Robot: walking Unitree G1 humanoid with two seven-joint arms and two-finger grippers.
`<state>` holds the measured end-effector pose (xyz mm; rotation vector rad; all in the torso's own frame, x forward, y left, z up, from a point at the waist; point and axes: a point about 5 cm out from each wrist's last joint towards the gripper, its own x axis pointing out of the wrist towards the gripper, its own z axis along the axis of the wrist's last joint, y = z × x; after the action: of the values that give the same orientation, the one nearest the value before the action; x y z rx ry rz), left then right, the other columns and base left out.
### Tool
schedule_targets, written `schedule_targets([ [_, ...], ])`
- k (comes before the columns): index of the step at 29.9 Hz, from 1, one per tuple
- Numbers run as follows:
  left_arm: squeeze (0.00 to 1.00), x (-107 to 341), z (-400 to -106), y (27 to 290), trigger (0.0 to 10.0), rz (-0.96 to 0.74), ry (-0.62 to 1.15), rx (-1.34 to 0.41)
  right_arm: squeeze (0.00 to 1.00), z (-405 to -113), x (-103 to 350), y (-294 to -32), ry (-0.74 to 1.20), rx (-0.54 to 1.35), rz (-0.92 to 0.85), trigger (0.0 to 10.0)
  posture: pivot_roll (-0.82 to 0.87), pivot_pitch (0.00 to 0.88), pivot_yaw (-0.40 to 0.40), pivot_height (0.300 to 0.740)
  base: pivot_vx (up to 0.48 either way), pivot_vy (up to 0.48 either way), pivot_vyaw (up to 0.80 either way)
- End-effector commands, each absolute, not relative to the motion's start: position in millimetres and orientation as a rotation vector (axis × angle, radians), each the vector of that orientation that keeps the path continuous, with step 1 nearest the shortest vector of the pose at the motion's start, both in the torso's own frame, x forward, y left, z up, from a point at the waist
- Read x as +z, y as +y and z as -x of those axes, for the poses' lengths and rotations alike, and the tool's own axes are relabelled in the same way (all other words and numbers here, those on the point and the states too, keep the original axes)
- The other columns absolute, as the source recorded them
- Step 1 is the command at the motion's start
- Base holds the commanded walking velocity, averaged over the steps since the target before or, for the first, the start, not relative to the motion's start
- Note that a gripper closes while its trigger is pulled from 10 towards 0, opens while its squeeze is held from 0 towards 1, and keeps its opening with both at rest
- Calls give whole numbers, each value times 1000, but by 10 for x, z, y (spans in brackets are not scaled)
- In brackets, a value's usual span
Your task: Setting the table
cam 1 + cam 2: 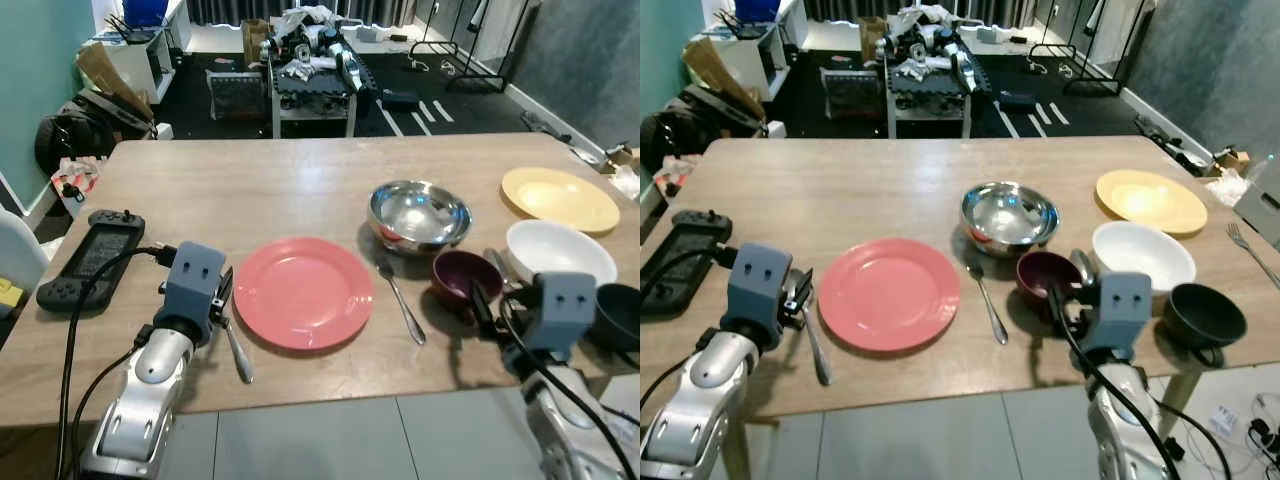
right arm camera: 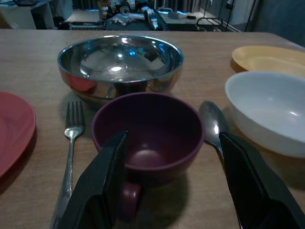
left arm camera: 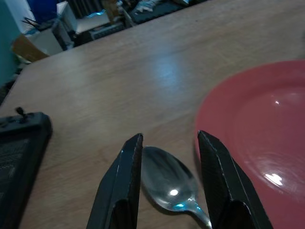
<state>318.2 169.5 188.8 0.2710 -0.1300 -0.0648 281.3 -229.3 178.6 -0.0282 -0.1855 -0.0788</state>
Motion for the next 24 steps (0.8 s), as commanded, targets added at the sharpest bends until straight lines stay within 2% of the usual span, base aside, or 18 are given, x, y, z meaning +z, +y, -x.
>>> schedule_targets([
  [1, 0, 1857, -3167, 1685, 10000, -269, -114, -76, 0, -2719, 1770, -2262, -175, -78, 25, 10000, 63, 139, 65, 740, 0, 0, 0],
  [9, 0, 1860, -3195, 1642, 10000, -271, -114, -95, 0, -2611, 1541, -2139, -115, -62, -15, 10000, 63, 136, 73, 740, 0, 0, 0],
  [15, 0, 1890, -3214, 1647, 10000, -272, -123, -91, 0, -2649, 1418, -2104, -70, -114, 9, 10000, 69, 131, 70, 740, 0, 0, 0],
  [24, 0, 1984, -3244, 1654, 10000, -269, -149, -94, 0, -2718, 1306, -2069, -42, -145, -49, 10000, 79, 128, 72, 740, 0, 0, 0],
])
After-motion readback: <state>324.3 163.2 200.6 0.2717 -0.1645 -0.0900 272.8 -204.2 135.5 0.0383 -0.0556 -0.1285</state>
